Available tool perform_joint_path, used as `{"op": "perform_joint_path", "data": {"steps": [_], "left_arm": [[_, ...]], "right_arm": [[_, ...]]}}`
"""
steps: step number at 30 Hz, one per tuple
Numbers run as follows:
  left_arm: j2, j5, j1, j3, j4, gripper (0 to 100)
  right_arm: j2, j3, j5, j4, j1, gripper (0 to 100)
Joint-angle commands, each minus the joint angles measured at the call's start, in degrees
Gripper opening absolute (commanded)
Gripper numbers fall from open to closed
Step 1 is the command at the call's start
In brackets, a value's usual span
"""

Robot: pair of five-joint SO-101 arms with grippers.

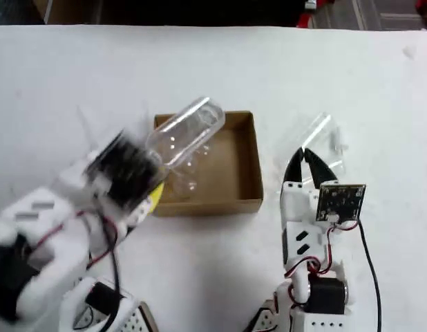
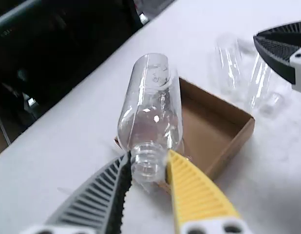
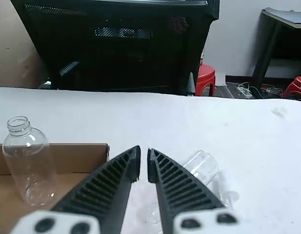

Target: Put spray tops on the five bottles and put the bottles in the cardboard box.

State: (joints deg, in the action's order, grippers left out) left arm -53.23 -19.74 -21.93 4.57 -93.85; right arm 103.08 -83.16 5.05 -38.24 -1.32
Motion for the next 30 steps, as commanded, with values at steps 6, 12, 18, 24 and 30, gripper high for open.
{"op": "perform_joint_path", "data": {"steps": [6,12,18,24,30], "left_arm": [[33.1,1.1,10.9,-29.1,-8.8,3],[40.3,0.4,22.5,-29.0,-8.8,3],[40.2,-4.0,20.3,-23.8,-8.9,3],[40.8,-4.2,16.0,-17.1,-8.5,3],[40.9,-4.3,15.8,-16.4,-7.8,3]], "right_arm": [[0.1,-4.1,-0.6,4.8,0.9,1.8],[0.1,-8.8,-0.5,11.2,0.8,1.8],[0.1,-9.0,-0.5,11.7,0.8,1.8],[0.1,-9.0,-0.5,11.5,0.8,1.8],[0.1,-9.0,-0.5,11.4,0.8,1.8]]}}
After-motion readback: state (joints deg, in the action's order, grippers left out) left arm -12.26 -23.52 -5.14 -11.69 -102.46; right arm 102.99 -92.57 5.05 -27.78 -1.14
